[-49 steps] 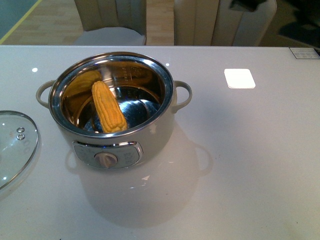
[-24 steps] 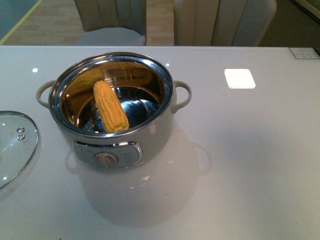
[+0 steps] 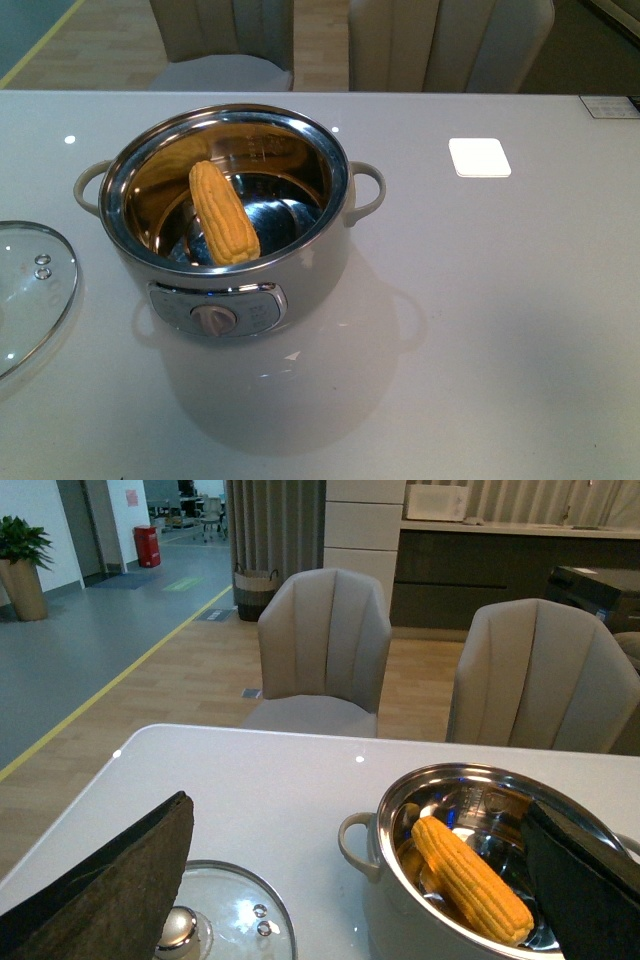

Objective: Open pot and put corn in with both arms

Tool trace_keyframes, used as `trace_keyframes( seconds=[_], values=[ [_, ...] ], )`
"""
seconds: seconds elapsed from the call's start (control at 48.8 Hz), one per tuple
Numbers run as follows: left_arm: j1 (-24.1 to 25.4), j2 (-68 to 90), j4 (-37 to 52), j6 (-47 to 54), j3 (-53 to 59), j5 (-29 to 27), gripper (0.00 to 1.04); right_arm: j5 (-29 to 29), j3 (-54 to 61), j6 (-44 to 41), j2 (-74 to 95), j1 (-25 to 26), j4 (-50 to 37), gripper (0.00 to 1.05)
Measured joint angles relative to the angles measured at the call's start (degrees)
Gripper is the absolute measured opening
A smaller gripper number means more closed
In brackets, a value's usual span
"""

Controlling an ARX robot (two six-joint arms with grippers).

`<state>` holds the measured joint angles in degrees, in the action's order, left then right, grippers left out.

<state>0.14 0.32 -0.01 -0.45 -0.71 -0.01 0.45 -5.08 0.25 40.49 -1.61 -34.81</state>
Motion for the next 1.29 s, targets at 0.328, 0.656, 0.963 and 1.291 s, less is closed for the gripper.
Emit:
trace_keyframes(
  seconds=[0.328, 0.656, 0.963, 1.291],
  values=[
    [0.00, 0.00, 0.00, 0.00, 0.00, 0.02, 0.98, -0.42, 4.09, 0.00, -11.23, 1.42, 6.14, 0.02],
    [0.00, 0.00, 0.00, 0.00, 0.00, 0.00, 0.98, -0.33, 4.09, 0.00, -21.22, 1.42, 15.54, 0.02],
    [0.00, 0.00, 0.00, 0.00, 0.00, 0.00, 0.98, -0.33, 4.09, 0.00, -26.80, 1.42, 21.09, 0.02],
    [0.00, 0.00, 0.00, 0.00, 0.00, 0.00, 0.98, -0.35, 4.07, -0.02, -39.82, 1.42, 34.49, 0.02]
  ],
)
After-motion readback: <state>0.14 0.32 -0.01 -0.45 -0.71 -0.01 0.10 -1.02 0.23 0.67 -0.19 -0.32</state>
